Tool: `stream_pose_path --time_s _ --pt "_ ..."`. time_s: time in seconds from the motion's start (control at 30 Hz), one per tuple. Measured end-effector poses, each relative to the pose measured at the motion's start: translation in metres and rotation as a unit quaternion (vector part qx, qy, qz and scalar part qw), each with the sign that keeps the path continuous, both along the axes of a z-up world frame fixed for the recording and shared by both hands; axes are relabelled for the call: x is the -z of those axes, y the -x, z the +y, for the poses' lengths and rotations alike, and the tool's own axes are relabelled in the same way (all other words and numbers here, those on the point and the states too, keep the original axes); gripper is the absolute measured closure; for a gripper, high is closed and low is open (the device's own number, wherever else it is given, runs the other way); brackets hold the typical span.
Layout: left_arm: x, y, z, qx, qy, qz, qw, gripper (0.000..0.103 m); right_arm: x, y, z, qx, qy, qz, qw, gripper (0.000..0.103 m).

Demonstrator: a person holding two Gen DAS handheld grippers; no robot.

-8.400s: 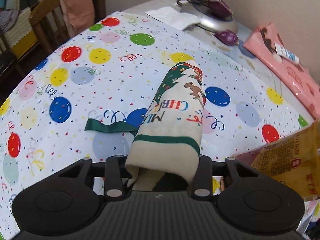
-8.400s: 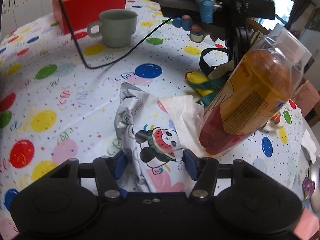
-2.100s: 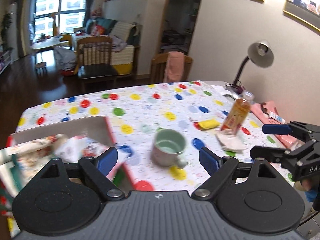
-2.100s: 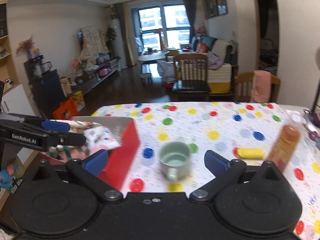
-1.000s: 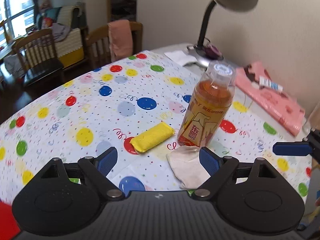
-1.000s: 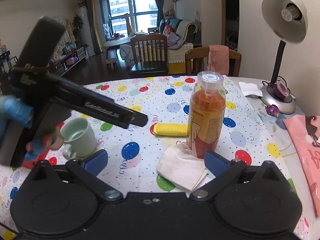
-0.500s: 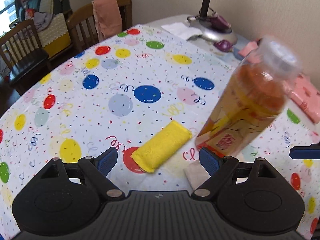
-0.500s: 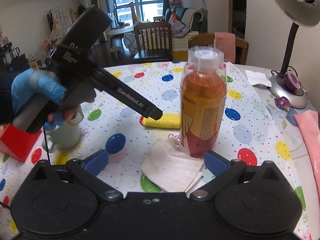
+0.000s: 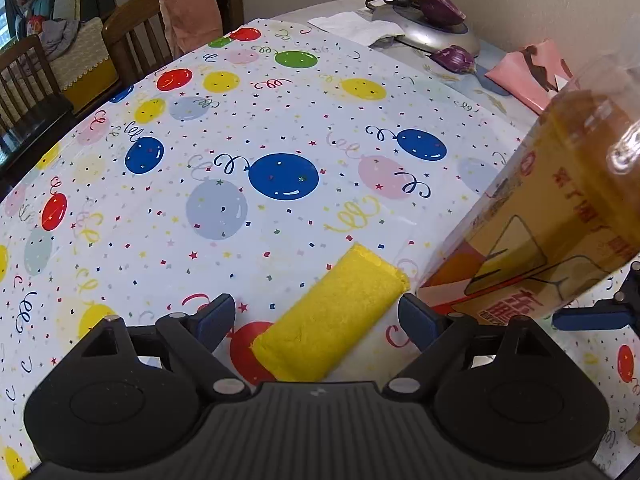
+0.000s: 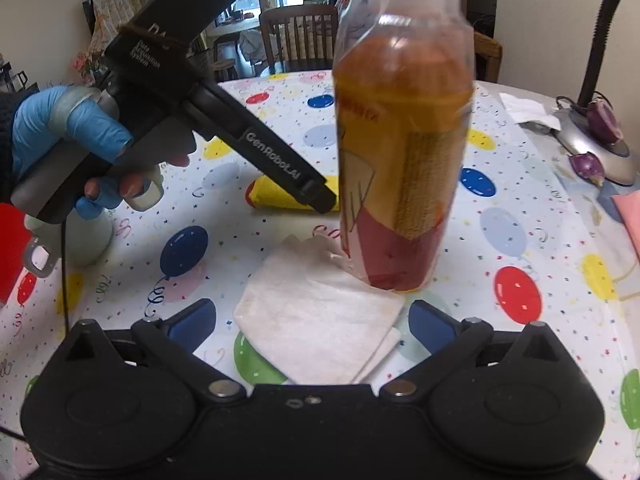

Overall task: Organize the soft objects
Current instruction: 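Grasp the yellow sponge with the left gripper while the right gripper grasps the white tissue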

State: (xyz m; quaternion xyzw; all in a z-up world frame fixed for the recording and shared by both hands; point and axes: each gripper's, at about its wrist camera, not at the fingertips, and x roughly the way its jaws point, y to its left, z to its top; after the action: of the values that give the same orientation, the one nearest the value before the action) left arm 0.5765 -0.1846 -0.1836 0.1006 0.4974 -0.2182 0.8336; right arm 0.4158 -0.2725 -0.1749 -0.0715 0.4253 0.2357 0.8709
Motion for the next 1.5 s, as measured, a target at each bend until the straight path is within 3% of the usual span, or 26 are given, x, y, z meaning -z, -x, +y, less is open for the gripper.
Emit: stream_pose_path --time_s 0.33,0.57,0.7,0.9,1.0,1.07,1.17,1.23,1.5 --pt "0.013 0.0 -0.003 0.002 0.0 -0.008 1.0 0.018 0.018 -0.009 0.016 -0.013 0.016 0.003 1.0 0.001" --pt "0.01 0.004 -0.006 0.0 -0.002 -0.029 0.9996 0.036 0.028 -0.005 0.024 -0.027 0.052 -0.013 0.998 0.003" --pt "0.009 0.008 -0.009 -0.003 -0.004 -0.034 0.9994 0.042 0.03 -0.002 0.023 -0.028 0.056 -0.018 0.998 0.005" --pt "0.008 0.012 -0.008 -0.022 -0.008 -0.031 0.9992 0.051 0.026 0.004 0.023 -0.015 0.054 -0.025 0.998 0.021" --pt "0.007 0.013 -0.007 -0.033 -0.01 -0.027 0.999 0.054 0.021 0.001 0.021 -0.006 0.054 -0.029 0.998 0.035" --pt "0.006 0.015 -0.005 -0.042 -0.009 -0.024 0.9988 0.056 0.019 0.002 0.021 0.0 0.054 -0.031 0.998 0.054" --pt "0.005 0.019 -0.001 -0.058 -0.003 -0.023 0.998 0.057 0.016 0.003 0.014 0.01 0.054 -0.031 0.998 0.074" --pt "0.005 0.023 0.002 -0.071 0.003 -0.02 0.9973 0.058 0.014 0.004 0.008 0.018 0.049 -0.028 0.998 0.081" --pt "-0.001 0.048 0.015 -0.112 0.01 -0.014 0.9935 0.058 -0.002 0.021 -0.015 0.04 0.018 -0.015 0.999 0.084"
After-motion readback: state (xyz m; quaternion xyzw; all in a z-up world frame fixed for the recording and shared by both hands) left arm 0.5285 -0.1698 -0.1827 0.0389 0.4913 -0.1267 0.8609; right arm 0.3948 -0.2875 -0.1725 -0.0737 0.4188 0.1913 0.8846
